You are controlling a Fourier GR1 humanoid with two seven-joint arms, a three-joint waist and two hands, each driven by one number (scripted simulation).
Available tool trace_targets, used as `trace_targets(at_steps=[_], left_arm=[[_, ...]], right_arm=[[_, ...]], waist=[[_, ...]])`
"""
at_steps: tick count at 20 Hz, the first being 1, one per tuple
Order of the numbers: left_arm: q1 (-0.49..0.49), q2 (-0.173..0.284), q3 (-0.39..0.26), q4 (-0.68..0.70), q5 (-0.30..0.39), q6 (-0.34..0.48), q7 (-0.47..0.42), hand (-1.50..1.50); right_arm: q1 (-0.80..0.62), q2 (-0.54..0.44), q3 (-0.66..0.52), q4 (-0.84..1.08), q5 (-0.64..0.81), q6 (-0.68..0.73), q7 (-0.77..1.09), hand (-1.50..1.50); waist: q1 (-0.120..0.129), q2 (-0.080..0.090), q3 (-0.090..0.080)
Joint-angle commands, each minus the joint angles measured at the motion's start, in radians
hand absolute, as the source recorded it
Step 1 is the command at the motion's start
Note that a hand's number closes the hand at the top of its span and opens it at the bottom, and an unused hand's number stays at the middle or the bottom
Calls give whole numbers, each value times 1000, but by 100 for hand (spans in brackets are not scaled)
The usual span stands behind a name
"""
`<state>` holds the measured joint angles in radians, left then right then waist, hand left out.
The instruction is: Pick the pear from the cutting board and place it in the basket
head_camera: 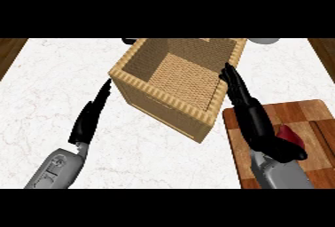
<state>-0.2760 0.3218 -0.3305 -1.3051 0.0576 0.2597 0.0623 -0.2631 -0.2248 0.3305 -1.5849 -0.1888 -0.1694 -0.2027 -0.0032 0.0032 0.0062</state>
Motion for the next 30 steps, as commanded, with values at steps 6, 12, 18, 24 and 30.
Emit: trace_targets(at_steps=[6,12,18,24,30], left_arm=[[4,74,184,-1,125,-29,21,0],[20,91,227,-10,209,-105,84,0],[48,120,285,-47,212,-142,127,0],[72,130,301,-15,221,-165,85,0],[64,117,286,-34,204,-151,103,0]], right_arm=[[-116,-296,-408,143,-444,477,-77,150],[31,-375,-145,134,123,562,-551,-150],[4,-331,-179,-123,70,451,-117,-150],[-111,-601,-232,-206,77,564,209,-150],[-226,-858,-347,-128,165,663,387,-150]], waist=[[39,14,0],[18,2,-3],[-2,-7,-7],[-11,-13,-12],[-6,-6,-10]])
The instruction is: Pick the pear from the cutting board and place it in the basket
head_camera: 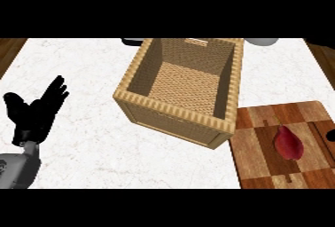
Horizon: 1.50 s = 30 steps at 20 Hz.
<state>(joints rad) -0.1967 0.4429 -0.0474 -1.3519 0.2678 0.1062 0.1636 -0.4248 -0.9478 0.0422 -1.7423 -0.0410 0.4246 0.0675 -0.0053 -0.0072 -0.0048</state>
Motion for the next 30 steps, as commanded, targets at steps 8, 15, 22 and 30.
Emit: trace_targets(at_steps=[8,15,22,30], left_arm=[[-11,-19,5,22,-21,-18,-2,0],[23,-25,34,-25,-28,-22,-7,0],[-25,-38,56,8,-36,-28,28,0],[4,-60,51,-49,-74,-21,47,0]], right_arm=[[-192,-201,-13,179,-157,418,206,-150],[-114,-240,-151,329,-152,591,-7,-150],[30,-149,-279,352,-52,508,-186,-150],[234,30,-266,262,142,364,-346,-150]], waist=[[12,9,3],[5,6,5],[-2,7,6],[1,6,6]])
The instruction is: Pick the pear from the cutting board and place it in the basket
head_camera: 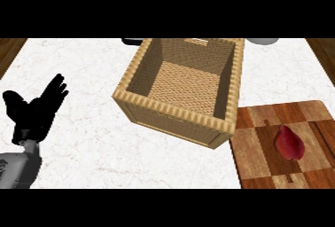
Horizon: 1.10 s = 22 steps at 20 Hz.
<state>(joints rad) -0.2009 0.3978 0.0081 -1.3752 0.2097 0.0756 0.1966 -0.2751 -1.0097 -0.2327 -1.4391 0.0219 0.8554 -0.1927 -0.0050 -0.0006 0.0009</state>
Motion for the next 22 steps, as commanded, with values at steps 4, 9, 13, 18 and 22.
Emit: trace_targets(at_steps=[4,9,13,18,22], left_arm=[[-10,-13,24,-20,-1,-16,30,0],[7,-43,10,8,-39,-26,-31,0],[-46,-27,53,38,-27,-53,31,0],[18,-59,48,-36,-62,-45,13,0],[44,-36,76,-57,-43,-88,19,0]], right_arm=[[98,185,54,-21,180,-172,-151,-150],[37,315,109,93,234,-255,-175,-150],[4,375,134,105,282,-271,-152,-150],[-7,341,146,198,391,-254,-211,-150],[39,373,203,205,489,-318,-238,-150]], waist=[[6,1,0],[14,4,-1],[8,2,-1],[10,1,-1],[10,1,-1]])
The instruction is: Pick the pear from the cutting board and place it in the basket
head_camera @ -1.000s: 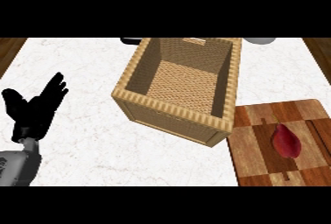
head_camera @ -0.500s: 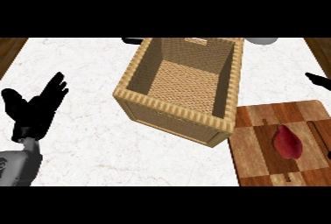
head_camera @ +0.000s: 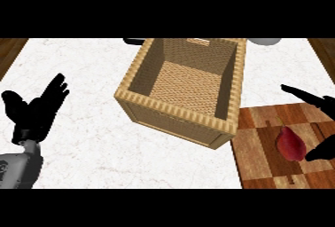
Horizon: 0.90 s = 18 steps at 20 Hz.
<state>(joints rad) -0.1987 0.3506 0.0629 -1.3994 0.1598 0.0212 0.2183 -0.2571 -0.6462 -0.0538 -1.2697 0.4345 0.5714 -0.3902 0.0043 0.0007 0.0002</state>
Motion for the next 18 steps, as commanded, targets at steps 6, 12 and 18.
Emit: trace_targets(at_steps=[6,12,18], left_arm=[[16,-9,55,25,-21,-56,-34,0],[-1,-34,52,8,-47,-53,5,0],[-32,-66,48,8,-72,-26,14,0]], right_arm=[[6,1,-9,115,127,-30,-145,-150],[-16,35,-18,105,122,26,-142,-150],[-25,-20,-27,137,113,57,-234,-150]], waist=[[-4,0,0],[-4,-1,0],[-3,0,0]])
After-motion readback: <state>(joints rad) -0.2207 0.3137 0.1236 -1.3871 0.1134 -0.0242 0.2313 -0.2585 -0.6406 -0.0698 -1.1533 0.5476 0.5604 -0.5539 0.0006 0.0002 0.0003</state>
